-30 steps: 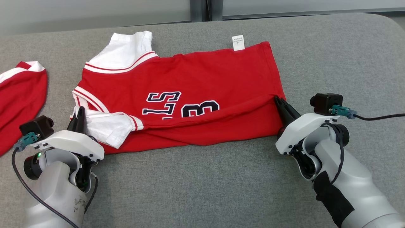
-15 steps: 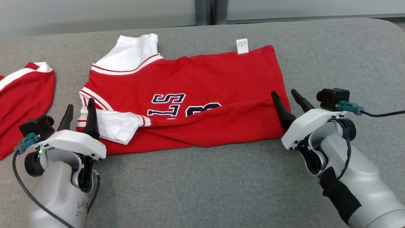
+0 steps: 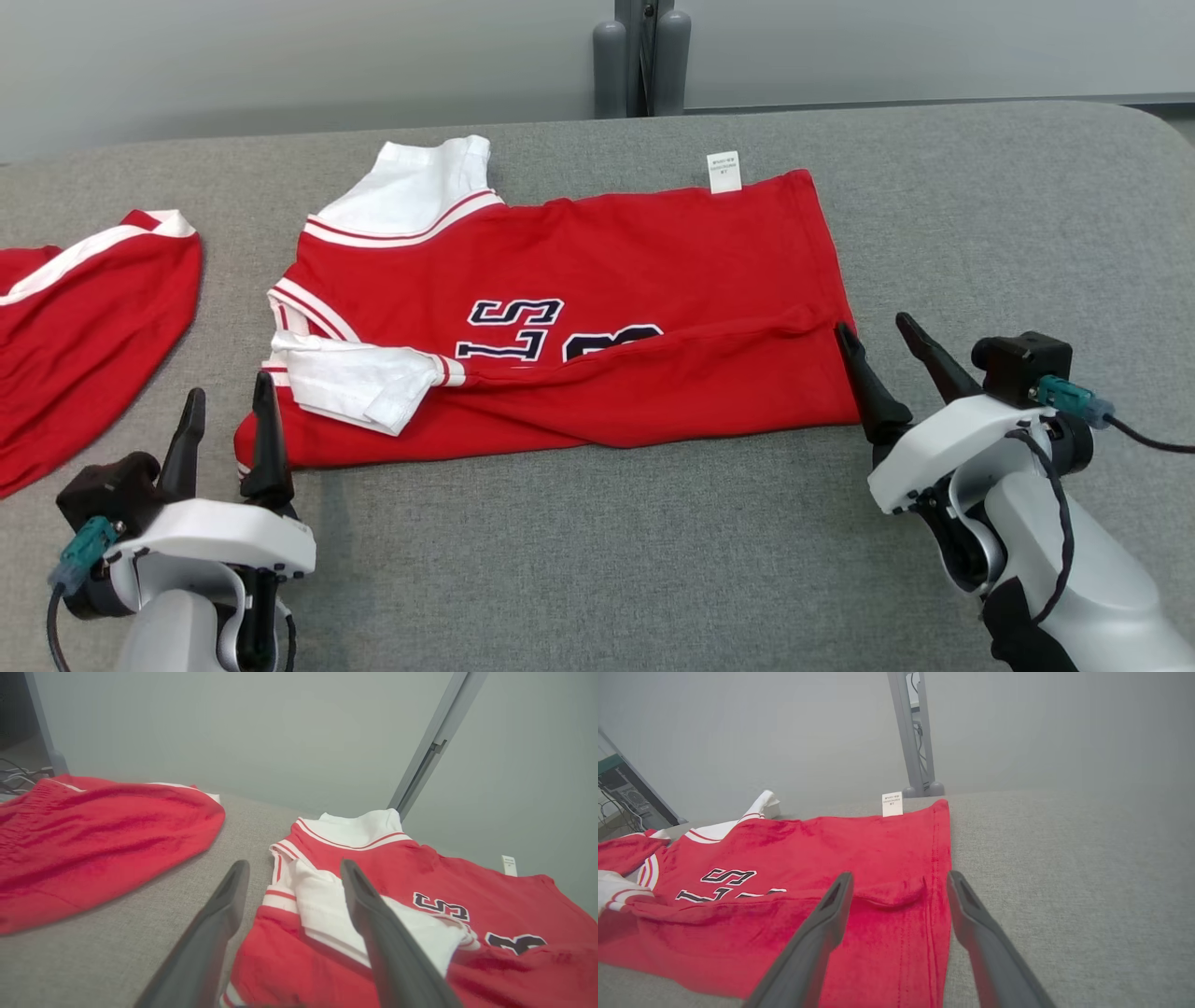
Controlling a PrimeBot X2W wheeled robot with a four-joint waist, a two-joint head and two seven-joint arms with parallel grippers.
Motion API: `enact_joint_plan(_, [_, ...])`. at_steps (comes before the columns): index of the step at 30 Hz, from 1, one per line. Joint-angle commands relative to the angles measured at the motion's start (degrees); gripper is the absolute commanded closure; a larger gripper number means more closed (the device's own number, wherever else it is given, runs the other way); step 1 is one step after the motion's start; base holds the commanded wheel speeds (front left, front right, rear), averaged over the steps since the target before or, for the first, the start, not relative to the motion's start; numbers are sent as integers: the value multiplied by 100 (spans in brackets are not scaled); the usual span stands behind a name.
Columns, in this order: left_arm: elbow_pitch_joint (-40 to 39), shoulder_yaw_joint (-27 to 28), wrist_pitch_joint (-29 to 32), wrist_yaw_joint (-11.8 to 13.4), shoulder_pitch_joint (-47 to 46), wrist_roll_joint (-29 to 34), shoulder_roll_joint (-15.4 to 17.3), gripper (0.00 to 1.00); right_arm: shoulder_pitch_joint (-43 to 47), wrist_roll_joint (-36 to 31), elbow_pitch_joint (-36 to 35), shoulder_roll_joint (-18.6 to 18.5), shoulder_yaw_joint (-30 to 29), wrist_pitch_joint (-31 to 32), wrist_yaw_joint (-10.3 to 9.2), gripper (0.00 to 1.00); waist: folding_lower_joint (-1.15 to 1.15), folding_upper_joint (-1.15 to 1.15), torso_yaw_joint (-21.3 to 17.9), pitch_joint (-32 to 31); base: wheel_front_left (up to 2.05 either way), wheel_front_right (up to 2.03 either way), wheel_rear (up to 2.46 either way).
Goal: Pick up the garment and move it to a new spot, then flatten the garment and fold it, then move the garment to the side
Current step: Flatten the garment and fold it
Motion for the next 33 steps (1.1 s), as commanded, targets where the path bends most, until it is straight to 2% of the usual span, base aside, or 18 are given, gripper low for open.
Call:
enact_joint_plan(1, [-86, 39, -6, -8, 97, 82, -6, 0, 109, -101, -69, -41, -47, -28, 1, 0, 0, 0, 12, -16, 0, 0, 0])
enact_joint_plan(6, [-197, 142, -6, -32, 366, 286, -38, 0, 369, -404, -181, -40, -129, -29, 1, 0, 0, 0, 33, -56, 0, 0, 0])
enact_joint_plan(14, [109, 88, -7, -59, 361, 665, -6, 0, 405, -608, 211, 37, -176, -29, 0, 0, 0, 0, 23, -45, 0, 0, 0])
enact_joint_plan(25, [1243, 88, -6, -73, -255, 736, 163, 0, -172, -758, 1165, 284, -47, -18, 1, 0, 0, 0, -5, 268, 0, 0, 0])
enact_joint_plan(30, [1748, -27, 6, -74, -465, 639, 108, 0, -282, -708, 1500, 377, 99, -17, 1, 0, 0, 0, 6, 307, 0, 0, 0])
enact_joint_plan(31, [1807, -69, 5, -74, -472, 620, 96, 0, -301, -667, 1548, 393, 124, -17, 1, 4, 0, 0, 7, 306, 0, 0, 0])
enact_joint_plan(32, [1897, -132, 6, -75, -465, 577, 78, 5, -294, -647, 1634, 410, 168, -15, 1, 62, 0, 0, 11, 298, 0, 0, 0])
enact_joint_plan(33, [1970, -182, 8, -75, -484, 517, 65, 33, -292, -622, 1697, 432, 219, -9, 1, 84, 0, 0, 15, 292, 0, 0, 0])
